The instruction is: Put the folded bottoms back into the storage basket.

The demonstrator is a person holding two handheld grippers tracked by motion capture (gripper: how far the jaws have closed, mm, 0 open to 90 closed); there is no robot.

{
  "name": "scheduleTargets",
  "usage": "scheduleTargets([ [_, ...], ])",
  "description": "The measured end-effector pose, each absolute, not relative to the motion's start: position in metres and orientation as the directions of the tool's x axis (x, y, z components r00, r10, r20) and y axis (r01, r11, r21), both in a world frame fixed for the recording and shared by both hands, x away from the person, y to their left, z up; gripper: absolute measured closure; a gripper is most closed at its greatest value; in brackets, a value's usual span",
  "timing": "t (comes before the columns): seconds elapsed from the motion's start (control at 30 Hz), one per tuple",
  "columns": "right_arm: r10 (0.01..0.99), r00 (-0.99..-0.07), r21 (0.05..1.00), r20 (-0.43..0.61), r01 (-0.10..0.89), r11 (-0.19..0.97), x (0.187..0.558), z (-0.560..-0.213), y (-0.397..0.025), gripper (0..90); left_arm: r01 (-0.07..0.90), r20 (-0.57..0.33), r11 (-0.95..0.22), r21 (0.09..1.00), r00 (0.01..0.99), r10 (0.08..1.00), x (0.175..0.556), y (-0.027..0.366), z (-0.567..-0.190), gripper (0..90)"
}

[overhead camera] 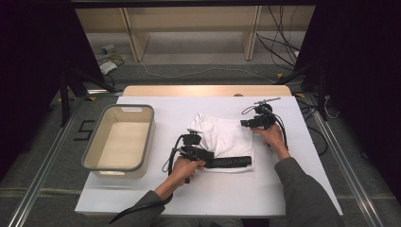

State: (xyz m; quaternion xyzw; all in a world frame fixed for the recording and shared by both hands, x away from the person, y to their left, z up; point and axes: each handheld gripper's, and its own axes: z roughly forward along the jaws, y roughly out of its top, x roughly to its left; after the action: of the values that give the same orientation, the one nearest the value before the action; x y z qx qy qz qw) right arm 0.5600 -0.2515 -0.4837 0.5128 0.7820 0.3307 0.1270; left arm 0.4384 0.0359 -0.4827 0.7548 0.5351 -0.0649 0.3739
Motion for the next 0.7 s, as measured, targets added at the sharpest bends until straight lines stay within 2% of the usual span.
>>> scheduleTargets([
  [0.07,0.897,-0.433,0.643,0.092,0.714,0.278,0.558,-0.483,-0.247,38.1,0.855,-0.503,-0.147,0.497,0.422,0.754,0.439,0.037,-0.482,79.6],
  [0.1,0.897,-0.433,0.643,0.092,0.714,0.278,0.558,-0.483,-0.247,38.1,0.855,-0.503,-0.147,0.497,0.422,0.754,0.439,0.037,-0.482,79.6],
  [0.17,0.890,-0.429,0.637,0.152,0.732,0.244,0.558,-0.481,-0.249,50.6,0.854,-0.504,-0.147,0.499,0.424,0.752,0.438,0.037,-0.481,79.6],
  [0.2,0.882,-0.433,0.629,0.186,0.742,0.232,0.556,-0.481,-0.251,60.9,0.855,-0.511,-0.148,0.497,0.426,0.747,0.438,0.038,-0.480,79.6],
  [0.23,0.882,-0.433,0.629,0.186,0.742,0.232,0.556,-0.481,-0.251,60.9,0.855,-0.511,-0.148,0.497,0.426,0.747,0.438,0.038,-0.480,79.6],
  [0.27,0.876,-0.442,0.625,0.195,0.744,0.236,0.556,-0.481,-0.252,65.0,0.856,-0.516,-0.144,0.497,0.425,0.744,0.438,0.038,-0.479,79.6],
  [0.3,0.879,-0.432,0.613,0.204,0.756,0.229,0.555,-0.480,-0.253,78.8,0.855,-0.522,-0.146,0.498,0.430,0.736,0.437,0.037,-0.477,79.7],
  [0.33,0.879,-0.432,0.613,0.204,0.756,0.229,0.555,-0.480,-0.253,78.8,0.855,-0.522,-0.146,0.498,0.430,0.736,0.437,0.037,-0.477,79.7],
  [0.37,0.873,-0.421,0.604,0.247,0.771,0.202,0.555,-0.481,-0.256,84.3,0.851,-0.521,-0.153,0.502,0.439,0.732,0.436,0.036,-0.475,79.7],
  [0.4,0.870,-0.421,0.603,0.258,0.774,0.196,0.554,-0.480,-0.257,85.5,0.851,-0.525,-0.153,0.503,0.442,0.727,0.435,0.035,-0.474,79.7],
  [0.7,0.852,-0.447,0.654,0.271,0.735,0.178,0.547,-0.460,-0.258,87.3,0.859,-0.565,-0.134,0.495,0.435,0.701,0.439,0.039,-0.469,79.8],
])
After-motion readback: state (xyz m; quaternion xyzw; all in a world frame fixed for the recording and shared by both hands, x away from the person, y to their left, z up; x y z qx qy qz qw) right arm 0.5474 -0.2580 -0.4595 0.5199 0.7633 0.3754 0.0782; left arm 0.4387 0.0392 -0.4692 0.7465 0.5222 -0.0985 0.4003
